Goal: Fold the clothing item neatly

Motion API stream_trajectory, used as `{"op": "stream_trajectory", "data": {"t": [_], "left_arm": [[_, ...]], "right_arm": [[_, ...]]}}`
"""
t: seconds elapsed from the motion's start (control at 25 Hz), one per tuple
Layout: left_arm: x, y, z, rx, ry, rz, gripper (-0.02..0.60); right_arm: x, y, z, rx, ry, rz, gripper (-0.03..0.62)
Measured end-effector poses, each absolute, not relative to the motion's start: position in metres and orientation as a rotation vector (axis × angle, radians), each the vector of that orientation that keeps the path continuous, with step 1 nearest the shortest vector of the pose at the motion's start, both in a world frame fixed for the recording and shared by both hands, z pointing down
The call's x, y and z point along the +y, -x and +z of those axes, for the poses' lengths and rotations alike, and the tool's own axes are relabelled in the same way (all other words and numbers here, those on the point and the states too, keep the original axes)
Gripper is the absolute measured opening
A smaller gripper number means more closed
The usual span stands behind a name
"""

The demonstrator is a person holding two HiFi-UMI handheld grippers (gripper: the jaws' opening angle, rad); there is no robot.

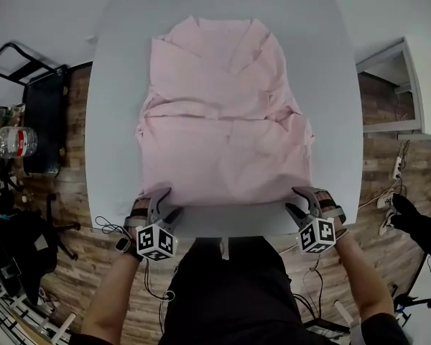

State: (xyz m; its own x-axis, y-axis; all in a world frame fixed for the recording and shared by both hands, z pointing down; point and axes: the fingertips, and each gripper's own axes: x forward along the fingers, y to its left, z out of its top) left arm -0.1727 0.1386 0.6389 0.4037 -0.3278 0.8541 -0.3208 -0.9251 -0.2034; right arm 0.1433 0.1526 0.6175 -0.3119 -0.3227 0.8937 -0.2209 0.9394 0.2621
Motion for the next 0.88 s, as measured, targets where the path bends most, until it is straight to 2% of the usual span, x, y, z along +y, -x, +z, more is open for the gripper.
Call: {"op": "stream_trajectory", "data": {"t": [0.56, 0.6, 0.68, 0.88], "left_arm": [[0.135, 0.169, 0.642, 0.492, 2.613, -1.642, 0.281], [0.134, 0.169, 0.640, 0.500, 2.613, -1.641, 0.272], [0.130, 0.166, 0.637, 0.526, 2.614, -1.632, 0.163], [0.126, 0.156, 0.642, 0.508, 2.556, -1.631, 0.158]], "right_arm": [[0.134, -0.147, 0.631, -1.802, -0.432, -0.209, 0.206], [0.133, -0.145, 0.633, -1.797, -0.410, -0.221, 0.206], [0.132, -0.145, 0.633, -1.792, -0.375, -0.235, 0.206], [0.139, -0.145, 0.636, -1.802, -0.316, -0.215, 0.206]]}}
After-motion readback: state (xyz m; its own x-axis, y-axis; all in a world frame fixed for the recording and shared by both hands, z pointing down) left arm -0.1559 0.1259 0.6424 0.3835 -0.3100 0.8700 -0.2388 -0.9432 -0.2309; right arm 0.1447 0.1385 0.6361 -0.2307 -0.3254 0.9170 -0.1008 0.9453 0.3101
